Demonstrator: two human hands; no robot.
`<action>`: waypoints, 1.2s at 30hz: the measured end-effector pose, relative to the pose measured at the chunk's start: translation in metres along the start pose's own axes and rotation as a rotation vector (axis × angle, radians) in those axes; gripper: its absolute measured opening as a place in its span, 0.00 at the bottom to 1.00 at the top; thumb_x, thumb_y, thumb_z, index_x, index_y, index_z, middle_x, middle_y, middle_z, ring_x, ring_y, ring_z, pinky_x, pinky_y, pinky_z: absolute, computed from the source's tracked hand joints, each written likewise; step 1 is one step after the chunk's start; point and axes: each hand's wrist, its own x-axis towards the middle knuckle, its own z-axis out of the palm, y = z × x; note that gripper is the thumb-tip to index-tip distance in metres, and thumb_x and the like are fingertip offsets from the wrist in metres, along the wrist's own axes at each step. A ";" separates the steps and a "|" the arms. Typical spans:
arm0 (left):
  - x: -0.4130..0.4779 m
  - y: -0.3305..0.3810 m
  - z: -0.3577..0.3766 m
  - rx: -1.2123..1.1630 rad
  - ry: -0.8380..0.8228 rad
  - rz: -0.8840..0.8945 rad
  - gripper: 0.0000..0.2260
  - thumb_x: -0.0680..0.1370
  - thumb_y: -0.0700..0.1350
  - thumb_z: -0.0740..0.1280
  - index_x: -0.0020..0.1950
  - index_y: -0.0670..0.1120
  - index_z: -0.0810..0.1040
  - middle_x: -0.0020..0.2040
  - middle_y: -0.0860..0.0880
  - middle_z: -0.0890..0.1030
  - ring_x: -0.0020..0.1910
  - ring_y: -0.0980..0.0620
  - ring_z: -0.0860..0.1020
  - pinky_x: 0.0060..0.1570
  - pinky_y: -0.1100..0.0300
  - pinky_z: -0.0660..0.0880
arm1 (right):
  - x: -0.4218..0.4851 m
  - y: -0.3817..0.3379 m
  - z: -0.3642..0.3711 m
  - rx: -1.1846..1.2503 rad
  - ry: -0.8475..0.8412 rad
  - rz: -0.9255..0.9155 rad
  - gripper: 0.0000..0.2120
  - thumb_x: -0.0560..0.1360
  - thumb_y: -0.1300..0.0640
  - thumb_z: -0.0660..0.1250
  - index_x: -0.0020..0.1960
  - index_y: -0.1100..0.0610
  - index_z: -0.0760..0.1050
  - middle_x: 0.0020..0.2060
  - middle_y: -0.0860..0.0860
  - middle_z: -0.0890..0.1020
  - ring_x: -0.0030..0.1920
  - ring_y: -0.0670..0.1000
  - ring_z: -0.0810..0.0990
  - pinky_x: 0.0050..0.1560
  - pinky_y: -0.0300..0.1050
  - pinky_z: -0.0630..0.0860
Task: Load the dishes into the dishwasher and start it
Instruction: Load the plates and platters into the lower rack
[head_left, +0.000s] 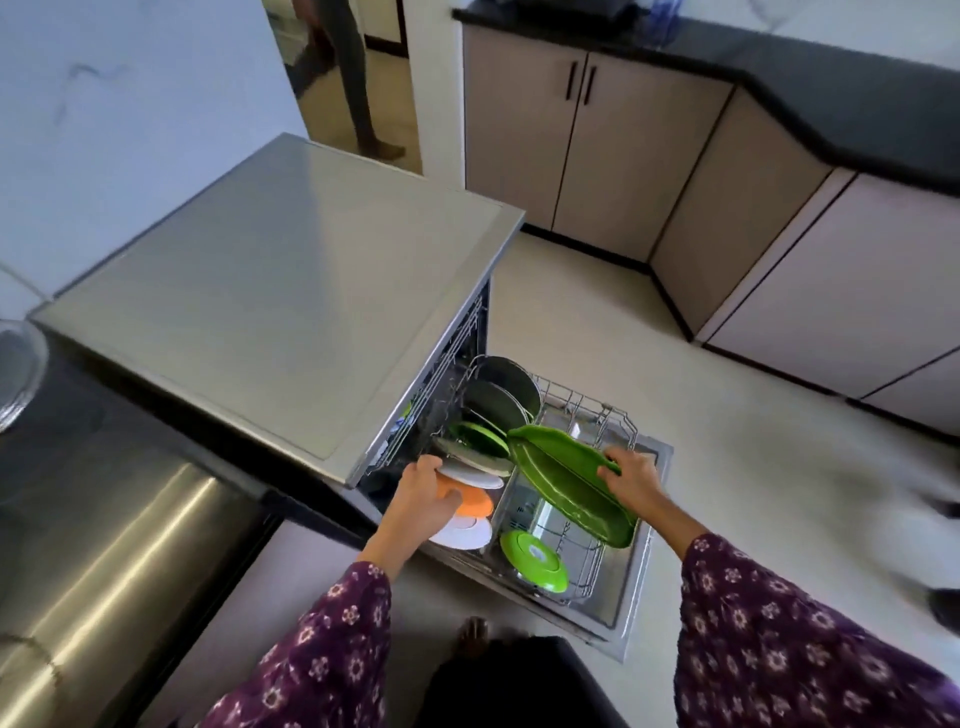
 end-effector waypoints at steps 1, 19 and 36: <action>0.010 0.002 0.000 0.019 -0.018 -0.001 0.24 0.75 0.46 0.65 0.69 0.45 0.64 0.63 0.45 0.69 0.51 0.51 0.73 0.46 0.62 0.69 | 0.009 0.001 0.001 0.014 0.012 0.013 0.06 0.78 0.62 0.63 0.53 0.58 0.76 0.39 0.54 0.79 0.34 0.49 0.76 0.30 0.35 0.72; 0.296 0.038 0.094 0.373 -0.019 0.191 0.24 0.78 0.46 0.64 0.72 0.44 0.61 0.70 0.44 0.65 0.68 0.46 0.65 0.64 0.57 0.63 | 0.233 0.038 0.034 0.182 0.263 -0.002 0.10 0.79 0.63 0.61 0.58 0.60 0.74 0.44 0.54 0.80 0.33 0.43 0.76 0.27 0.29 0.69; 0.532 0.019 0.189 0.926 0.015 0.522 0.27 0.80 0.56 0.57 0.76 0.48 0.56 0.76 0.47 0.59 0.76 0.45 0.53 0.73 0.46 0.51 | 0.429 0.105 0.114 0.007 0.223 -0.297 0.13 0.75 0.70 0.59 0.57 0.63 0.74 0.45 0.58 0.79 0.44 0.54 0.73 0.45 0.41 0.68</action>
